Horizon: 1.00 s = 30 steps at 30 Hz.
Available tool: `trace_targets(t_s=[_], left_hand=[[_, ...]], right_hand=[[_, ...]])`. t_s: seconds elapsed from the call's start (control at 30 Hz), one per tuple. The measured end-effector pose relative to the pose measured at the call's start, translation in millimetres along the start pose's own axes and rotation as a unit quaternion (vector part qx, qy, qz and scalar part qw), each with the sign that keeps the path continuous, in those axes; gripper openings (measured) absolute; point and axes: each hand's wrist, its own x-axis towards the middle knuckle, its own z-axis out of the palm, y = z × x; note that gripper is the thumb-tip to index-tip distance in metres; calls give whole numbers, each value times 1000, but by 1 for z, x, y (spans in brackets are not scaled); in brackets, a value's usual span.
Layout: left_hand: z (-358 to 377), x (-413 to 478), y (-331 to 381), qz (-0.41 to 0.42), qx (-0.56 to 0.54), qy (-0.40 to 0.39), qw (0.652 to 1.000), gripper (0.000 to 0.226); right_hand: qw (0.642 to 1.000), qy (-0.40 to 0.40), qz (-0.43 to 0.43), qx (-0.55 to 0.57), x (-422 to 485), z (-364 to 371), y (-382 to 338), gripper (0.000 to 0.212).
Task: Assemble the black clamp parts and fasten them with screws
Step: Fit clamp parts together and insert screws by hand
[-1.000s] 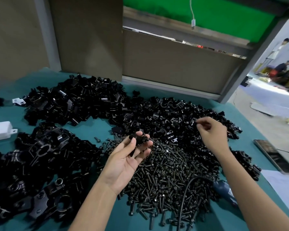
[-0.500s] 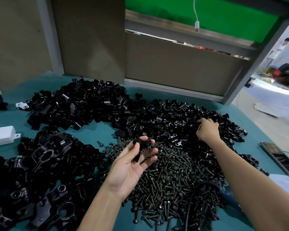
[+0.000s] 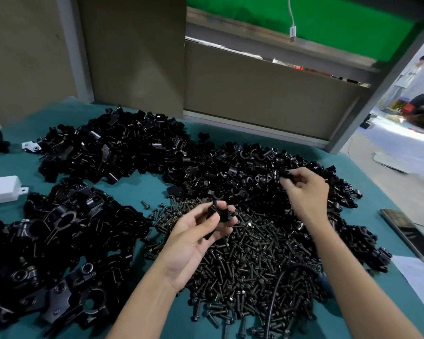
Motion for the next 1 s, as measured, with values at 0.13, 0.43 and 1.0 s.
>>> trace_targets(t_s=[0.13,0.43,1.0], left_hand=[[7,0,-5,24,54,46,997,35],[10,-1,-4,57,13,104,993,62],[2,4,0,51,-125,162,977,52]], right_hand=[[990,-50,-106,76,-70,6,-58,19],[984,-78,-151,62,-112,23,-93,13],[977,-91,-39,188,-101,22,-60,34]])
